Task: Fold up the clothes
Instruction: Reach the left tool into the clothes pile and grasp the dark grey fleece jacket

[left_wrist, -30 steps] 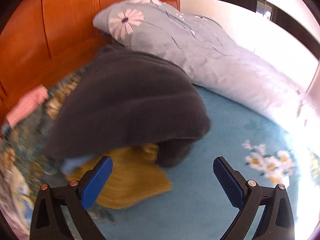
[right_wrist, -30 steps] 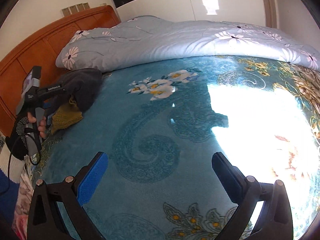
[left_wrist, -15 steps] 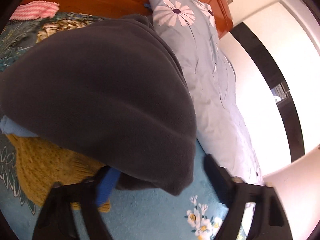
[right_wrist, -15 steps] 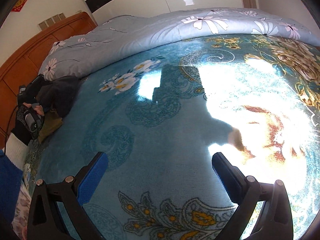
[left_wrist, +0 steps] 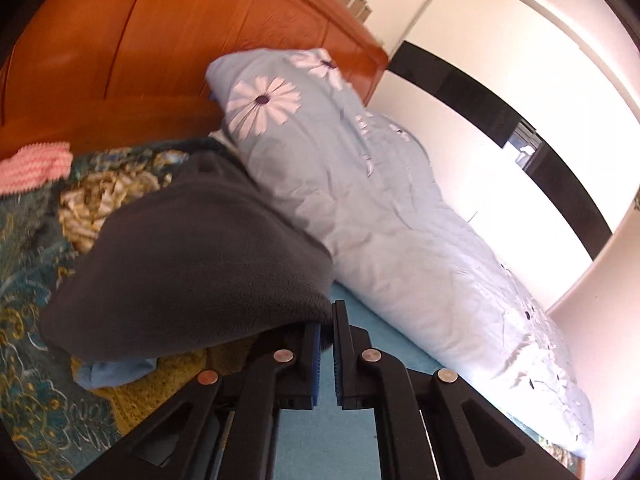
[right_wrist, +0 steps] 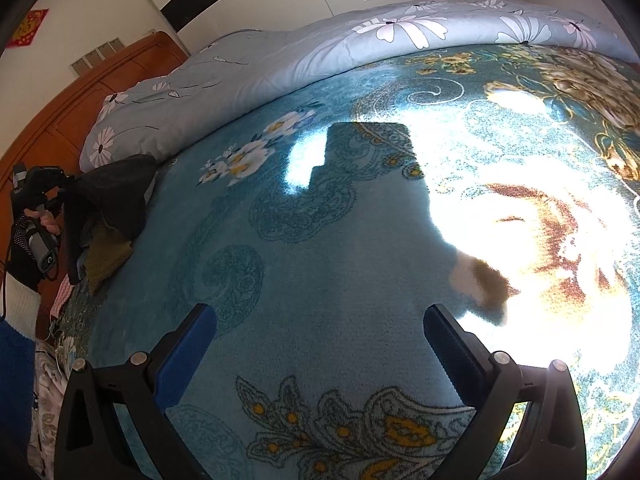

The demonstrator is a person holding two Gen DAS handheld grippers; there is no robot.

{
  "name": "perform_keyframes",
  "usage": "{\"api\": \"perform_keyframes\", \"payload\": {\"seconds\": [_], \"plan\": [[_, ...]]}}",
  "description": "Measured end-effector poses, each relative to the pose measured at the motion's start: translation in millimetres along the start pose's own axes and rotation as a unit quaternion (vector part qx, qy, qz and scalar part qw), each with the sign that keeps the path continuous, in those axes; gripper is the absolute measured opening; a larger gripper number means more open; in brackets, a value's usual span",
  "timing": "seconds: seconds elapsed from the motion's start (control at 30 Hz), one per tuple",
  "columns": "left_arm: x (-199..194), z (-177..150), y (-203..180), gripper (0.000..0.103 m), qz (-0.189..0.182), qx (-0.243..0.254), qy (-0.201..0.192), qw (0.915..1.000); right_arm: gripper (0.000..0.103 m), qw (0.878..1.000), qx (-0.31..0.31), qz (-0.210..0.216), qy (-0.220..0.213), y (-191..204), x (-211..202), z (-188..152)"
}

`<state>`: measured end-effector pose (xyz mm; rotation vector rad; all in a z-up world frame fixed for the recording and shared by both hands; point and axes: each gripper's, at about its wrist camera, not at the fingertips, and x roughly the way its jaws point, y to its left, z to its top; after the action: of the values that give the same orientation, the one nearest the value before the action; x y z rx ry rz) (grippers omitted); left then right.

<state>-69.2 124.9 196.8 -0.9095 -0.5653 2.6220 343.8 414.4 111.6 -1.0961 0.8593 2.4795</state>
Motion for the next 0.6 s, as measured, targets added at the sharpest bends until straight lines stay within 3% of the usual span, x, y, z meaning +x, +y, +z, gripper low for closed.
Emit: {"api": "perform_keyframes", "payload": {"seconds": [0.1, 0.2, 0.33, 0.47, 0.6], "plan": [[-43, 16, -43, 0.0, -0.075, 0.065, -0.048, 0.994, 0.103, 1.0, 0.001, 0.003, 0.001, -2, -1, -1], [-93, 33, -110, 0.0, -0.108, 0.152, -0.091, 0.9783, 0.103, 1.0, 0.01, 0.002, 0.006, -7, -1, -2], [-118, 29, -144, 0.001, -0.164, 0.147, -0.056, 0.9739, 0.103, 1.0, 0.018, 0.003, 0.008, -11, -1, -3], [-96, -2, -97, 0.003, -0.143, 0.139, -0.022, 0.9796, 0.103, 1.0, 0.023, -0.002, -0.005, -14, -8, -4], [-33, -25, 12, 0.009, -0.106, 0.065, 0.047, 0.9911, 0.103, 1.0, 0.028, -0.004, -0.008, -17, -8, -5]]}}
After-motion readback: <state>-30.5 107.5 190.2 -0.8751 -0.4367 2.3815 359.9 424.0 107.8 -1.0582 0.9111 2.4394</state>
